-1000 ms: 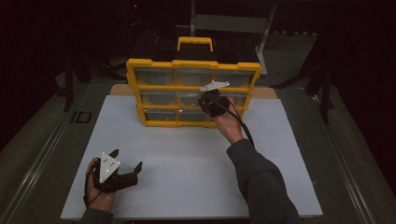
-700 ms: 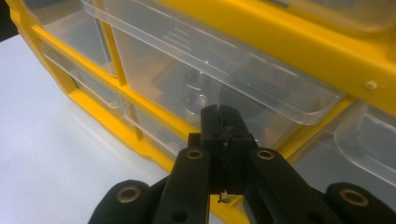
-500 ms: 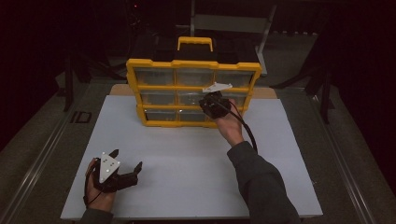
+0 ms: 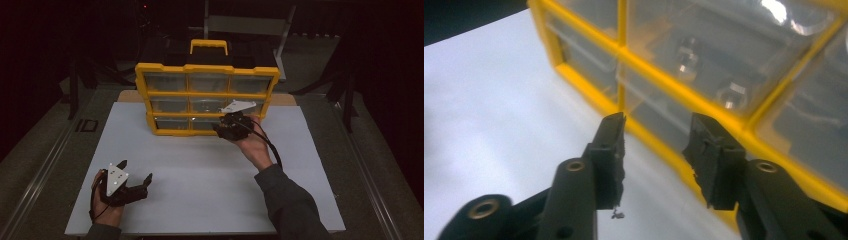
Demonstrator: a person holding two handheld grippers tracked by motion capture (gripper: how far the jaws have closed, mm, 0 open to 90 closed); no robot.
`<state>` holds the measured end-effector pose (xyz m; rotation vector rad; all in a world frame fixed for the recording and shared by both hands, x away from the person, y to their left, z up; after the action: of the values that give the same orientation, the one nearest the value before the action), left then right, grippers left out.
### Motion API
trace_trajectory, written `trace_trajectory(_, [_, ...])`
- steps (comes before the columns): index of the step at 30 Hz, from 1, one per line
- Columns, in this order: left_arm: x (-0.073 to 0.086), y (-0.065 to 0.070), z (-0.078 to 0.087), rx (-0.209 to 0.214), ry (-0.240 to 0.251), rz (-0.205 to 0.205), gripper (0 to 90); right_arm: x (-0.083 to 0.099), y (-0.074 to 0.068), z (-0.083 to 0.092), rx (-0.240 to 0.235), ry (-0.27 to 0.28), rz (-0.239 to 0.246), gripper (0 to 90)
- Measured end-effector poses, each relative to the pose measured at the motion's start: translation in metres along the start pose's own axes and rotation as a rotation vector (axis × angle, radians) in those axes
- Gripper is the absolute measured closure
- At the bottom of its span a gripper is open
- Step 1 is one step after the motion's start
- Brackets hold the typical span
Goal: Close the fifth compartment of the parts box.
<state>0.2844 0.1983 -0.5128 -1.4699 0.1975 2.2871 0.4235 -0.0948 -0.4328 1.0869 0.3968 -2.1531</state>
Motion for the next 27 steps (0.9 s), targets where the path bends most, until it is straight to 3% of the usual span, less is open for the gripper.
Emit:
trace_trajectory(2, [0.000,0.000,0.000,0.000,0.001,0.000,7.8,0.007,-0.001,0.007,-0.040,0.013,-0.034,52.5])
trace_trajectory(4, [0.000,0.000,0.000,-0.001,-0.001,-0.001,7.8,0.016,0.000,0.016,-0.045,0.028,-0.058,49.7])
trace_trajectory(12, [0.001,0.000,0.000,-0.004,-0.003,0.002,7.8,0.050,0.003,0.045,0.061,0.030,-0.017,35.1])
trace_trajectory(17, [0.001,-0.001,0.000,-0.014,-0.001,0.011,7.8,0.076,0.003,0.055,0.081,0.017,-0.004,30.4])
trace_trajectory(22, [0.001,-0.002,-0.002,-0.028,-0.012,0.032,7.8,0.103,0.006,0.063,0.088,0.024,-0.033,27.9])
trace_trajectory(27, [0.000,-0.003,-0.001,-0.041,-0.001,0.046,8.2,0.118,0.009,0.069,0.106,0.052,-0.043,25.9])
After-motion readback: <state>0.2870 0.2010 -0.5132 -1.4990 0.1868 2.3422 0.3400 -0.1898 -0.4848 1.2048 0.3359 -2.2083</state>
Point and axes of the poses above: each handheld gripper's, and its own axes: z roughly backward along the jaws, x roughly out of its underside, y roughly to its right, the point moved 6 cm from there along -z, roughly forward along the jaws
